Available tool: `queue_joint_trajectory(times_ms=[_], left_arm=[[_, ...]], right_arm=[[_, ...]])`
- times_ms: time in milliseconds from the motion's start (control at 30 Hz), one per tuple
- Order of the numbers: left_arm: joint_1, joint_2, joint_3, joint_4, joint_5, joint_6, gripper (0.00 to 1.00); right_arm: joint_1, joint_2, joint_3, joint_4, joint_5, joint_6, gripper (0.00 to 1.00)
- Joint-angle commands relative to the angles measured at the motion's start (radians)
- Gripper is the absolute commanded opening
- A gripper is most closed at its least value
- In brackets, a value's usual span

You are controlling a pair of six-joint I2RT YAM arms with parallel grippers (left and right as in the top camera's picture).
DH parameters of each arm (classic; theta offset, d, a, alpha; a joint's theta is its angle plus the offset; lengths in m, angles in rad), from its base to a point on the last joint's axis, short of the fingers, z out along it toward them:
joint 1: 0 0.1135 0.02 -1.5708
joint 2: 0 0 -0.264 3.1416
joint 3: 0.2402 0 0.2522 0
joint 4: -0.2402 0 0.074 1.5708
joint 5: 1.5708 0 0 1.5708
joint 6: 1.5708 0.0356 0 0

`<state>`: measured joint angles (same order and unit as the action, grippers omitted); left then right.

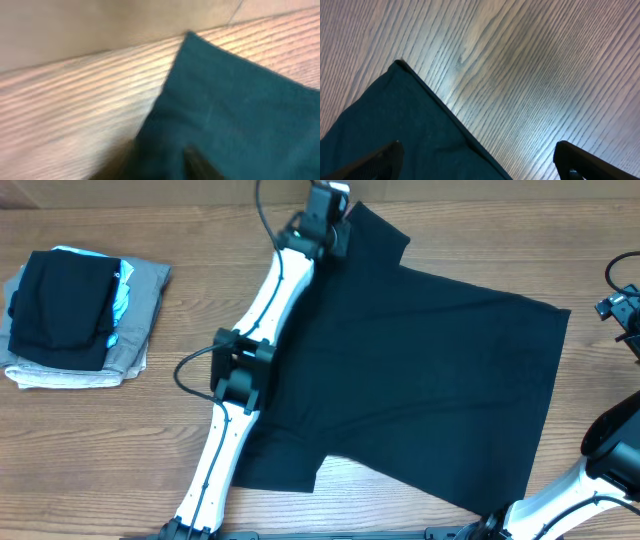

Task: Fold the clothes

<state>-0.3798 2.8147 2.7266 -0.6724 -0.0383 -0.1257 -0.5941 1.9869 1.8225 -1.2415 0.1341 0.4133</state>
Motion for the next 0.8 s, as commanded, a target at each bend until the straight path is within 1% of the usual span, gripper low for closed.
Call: queue_joint_trajectory(times_ms=[0,33,167,233,333,400,700,767], left_arm=[[0.003,-0.105,0.084,-0.138,-0.020,-0.036,0.06],[0.003,-0.112,0.089,-0.192,-0.021,-0.036,0.04],[0.000,-0.105,0.072,-0.357,-0.016,-0.058,0.04],[-0.003,-0.103,0.031,-0.397,-0.012,-0.062,0.04],[-0.007,-0.103,-0.047,-0.393,-0.011,-0.062,0.04],[-0.008,-0.103,-0.130,-0.346,-0.008,-0.062,0.04],[-0.006,-0.103,-0.351,-0.083,-0.019,-0.062,0.04],[-0.006,-0.103,-0.401,-0.019,-0.047,-0.063,0.04]], right_arm=[[-0.003,-0.011,0.023,0.006,-0.001,-0.002,1.00],[-0.003,-0.011,0.023,0.006,-0.001,-0.002,1.00],[-0.003,-0.011,0.023,0.006,0.000,-0.002,1.00],[-0.003,-0.011,0.023,0.006,0.000,-0.002,1.00],[-0.003,-0.011,0.023,0.006,-0.001,-0.002,1.00],[-0.003,-0.011,0.023,0.006,0.000,-0.002,1.00],[-0.003,-0.011,0.023,0.006,0.000,-0.002,1.00],[-0.003,-0.011,0.023,0.006,0.000,-0.002,1.00]])
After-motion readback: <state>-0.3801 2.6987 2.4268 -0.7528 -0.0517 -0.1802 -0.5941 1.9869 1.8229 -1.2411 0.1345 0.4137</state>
